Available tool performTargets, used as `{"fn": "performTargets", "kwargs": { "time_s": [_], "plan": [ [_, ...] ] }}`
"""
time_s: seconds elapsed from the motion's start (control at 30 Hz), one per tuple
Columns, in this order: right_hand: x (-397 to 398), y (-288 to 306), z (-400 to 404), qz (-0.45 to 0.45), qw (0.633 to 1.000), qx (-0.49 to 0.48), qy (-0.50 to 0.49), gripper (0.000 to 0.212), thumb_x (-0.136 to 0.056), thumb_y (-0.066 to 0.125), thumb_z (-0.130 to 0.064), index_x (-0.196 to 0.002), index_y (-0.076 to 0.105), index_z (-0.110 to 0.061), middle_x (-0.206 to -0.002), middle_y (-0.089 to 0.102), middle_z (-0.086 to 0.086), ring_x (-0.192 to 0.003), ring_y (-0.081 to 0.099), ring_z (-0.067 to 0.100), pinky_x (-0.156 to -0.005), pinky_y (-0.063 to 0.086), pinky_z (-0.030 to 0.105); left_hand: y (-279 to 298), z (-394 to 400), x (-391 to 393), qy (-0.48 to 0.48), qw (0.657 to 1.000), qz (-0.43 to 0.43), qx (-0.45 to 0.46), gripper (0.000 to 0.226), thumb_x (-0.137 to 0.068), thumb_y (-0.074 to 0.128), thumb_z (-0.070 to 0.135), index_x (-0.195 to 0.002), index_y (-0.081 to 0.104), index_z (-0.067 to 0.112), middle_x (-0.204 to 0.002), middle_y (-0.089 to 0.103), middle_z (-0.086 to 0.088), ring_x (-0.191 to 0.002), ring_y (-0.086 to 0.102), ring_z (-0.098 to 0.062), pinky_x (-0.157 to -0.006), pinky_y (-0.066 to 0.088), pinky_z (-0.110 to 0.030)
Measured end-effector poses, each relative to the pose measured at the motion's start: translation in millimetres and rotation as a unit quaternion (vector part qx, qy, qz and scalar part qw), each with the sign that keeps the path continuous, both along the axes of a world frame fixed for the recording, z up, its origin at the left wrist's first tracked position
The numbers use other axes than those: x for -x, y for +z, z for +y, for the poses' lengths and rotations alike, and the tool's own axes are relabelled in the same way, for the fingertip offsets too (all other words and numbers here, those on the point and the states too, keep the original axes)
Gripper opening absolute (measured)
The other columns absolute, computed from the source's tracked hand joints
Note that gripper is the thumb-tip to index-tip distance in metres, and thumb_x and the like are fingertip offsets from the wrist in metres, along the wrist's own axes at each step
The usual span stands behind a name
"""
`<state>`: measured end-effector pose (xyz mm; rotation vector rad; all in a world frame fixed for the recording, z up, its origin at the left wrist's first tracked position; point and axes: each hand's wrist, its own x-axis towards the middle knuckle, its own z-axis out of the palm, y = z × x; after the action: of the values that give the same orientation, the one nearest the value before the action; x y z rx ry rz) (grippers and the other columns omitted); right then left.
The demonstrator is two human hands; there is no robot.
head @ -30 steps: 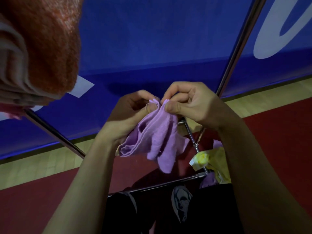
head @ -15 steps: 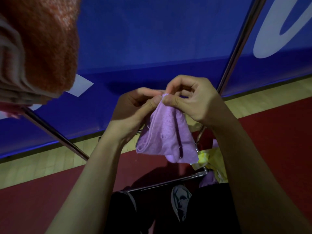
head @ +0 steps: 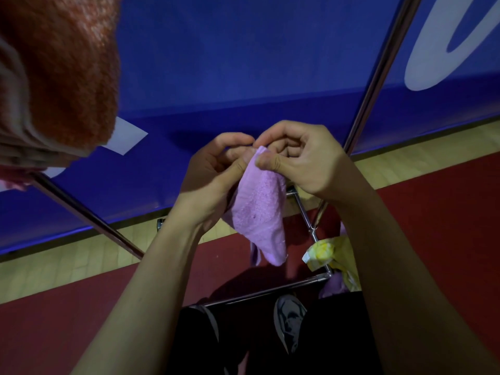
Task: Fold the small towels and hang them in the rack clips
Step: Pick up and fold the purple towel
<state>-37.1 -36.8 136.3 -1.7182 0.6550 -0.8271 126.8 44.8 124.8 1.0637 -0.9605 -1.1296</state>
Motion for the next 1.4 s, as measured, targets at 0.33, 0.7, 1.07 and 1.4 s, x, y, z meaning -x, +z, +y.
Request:
{"fn": "performTargets", "kwargs": {
  "time_s": [0.33,0.7,1.07,1.4],
  "plan": [
    [6.0,2.9,1.2,0.001,0.999,0.029,0.013,0.02,-0.083,0.083,-0.019,-0.096,0.072,-0.008,-0.086,0.065,0.027,-0.072,0.057,0.024,-0.07,0.05,0.03,-0.4,0.1,-4.9,-0.077,0.994,0.062,-0.042,0.022,-0.089,0.069,0.012,-0.11,0.066,0.015,-0.091,0.077,-0.002,-0.092,0.075,-0.019,-0.08,0.061,-0.03],
    [6.7,3.1,1.1,0.01,0.998,0.059,0.002,0.018,-0.082,0.083,-0.018,-0.093,0.073,-0.008,-0.085,0.069,0.019,-0.073,0.061,0.019,-0.07,0.053,0.027,-2.7,-6.9,-6.2,-0.081,0.98,0.156,-0.089,0.019,-0.088,0.073,0.007,-0.106,0.069,0.014,-0.104,0.077,-0.013,-0.102,0.073,-0.027,-0.091,0.059,-0.035],
    [5.8,-1.7,-1.0,0.043,0.998,0.001,0.056,0.027,-0.08,0.084,-0.022,-0.102,0.072,-0.013,-0.079,0.063,0.025,-0.067,0.051,0.028,-0.066,0.044,0.038,-3.6,-4.6,-11.2,-0.072,0.992,0.04,-0.098,0.033,-0.086,0.067,0.009,-0.119,0.062,0.006,-0.098,0.072,-0.016,-0.096,0.069,-0.031,-0.086,0.056,-0.04],
    [4.7,-8.0,-1.3,0.104,0.993,0.051,0.009,0.025,-0.082,0.083,-0.034,-0.101,0.068,-0.027,-0.081,0.067,-0.011,-0.055,0.047,0.023,-0.054,0.043,0.032,-1.9,-2.1,-10.5,-0.044,0.994,0.012,-0.097,0.033,-0.09,0.071,0.012,-0.121,0.062,0.008,-0.11,0.073,-0.016,-0.099,0.07,-0.029,-0.086,0.056,-0.033]
  ]
}}
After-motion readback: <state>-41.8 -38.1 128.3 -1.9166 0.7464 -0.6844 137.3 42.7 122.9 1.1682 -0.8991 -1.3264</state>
